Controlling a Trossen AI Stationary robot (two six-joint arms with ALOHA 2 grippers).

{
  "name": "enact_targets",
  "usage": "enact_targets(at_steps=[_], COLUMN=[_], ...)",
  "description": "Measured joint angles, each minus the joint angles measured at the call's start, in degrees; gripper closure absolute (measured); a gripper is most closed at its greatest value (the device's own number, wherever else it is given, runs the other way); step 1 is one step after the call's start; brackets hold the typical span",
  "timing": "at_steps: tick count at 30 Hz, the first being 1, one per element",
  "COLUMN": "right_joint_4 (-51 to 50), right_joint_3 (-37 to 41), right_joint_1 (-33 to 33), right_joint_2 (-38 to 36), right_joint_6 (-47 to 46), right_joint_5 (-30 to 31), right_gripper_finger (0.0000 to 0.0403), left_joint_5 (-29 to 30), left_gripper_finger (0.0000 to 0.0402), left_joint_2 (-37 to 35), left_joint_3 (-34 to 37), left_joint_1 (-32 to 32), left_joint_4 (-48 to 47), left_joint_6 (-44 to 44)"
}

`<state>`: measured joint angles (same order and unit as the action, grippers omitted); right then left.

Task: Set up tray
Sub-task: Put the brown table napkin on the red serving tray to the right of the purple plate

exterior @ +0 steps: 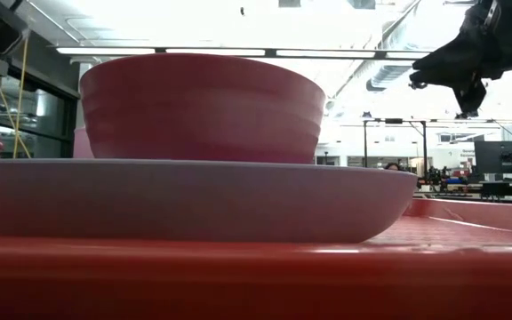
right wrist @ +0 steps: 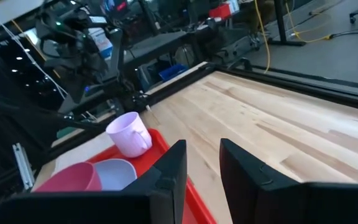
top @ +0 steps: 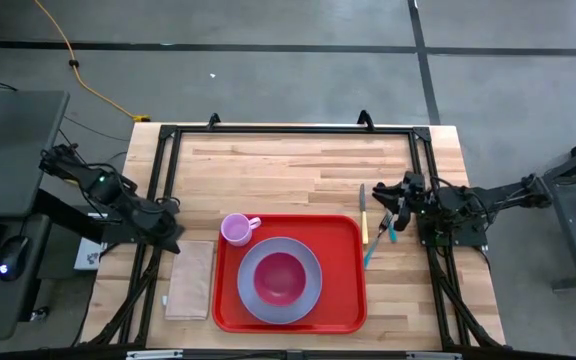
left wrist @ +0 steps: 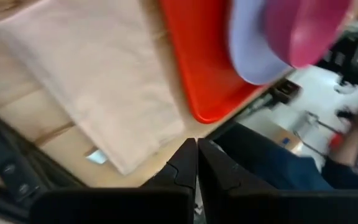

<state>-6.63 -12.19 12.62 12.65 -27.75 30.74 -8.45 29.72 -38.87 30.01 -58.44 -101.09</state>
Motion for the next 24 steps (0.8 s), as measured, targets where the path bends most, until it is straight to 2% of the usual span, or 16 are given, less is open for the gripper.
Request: enact_targets(at_steps=[10,24], right_joint_4=[-1.97,-1.99], right_joint_3=[0.0,0.0], right_joint_1=[0.01,0.01], right_joint_2=[-1.25,-1.23], right_joint_6=[-0.34,-1.76], right_joint_5=[0.53,0.59], right_gripper_finger=[0.0329,0.0329], left_joint_5=[0.24,-0.04], left_gripper_finger=[0.0357,0.0357], left_joint_2=[8.22,18.3], left_joint_3=[0.04,0.04], left_joint_1=[-0.01,0.01], left_joint_4=[-1.63,-1.73], left_joint_6=[-7.19,-7.35])
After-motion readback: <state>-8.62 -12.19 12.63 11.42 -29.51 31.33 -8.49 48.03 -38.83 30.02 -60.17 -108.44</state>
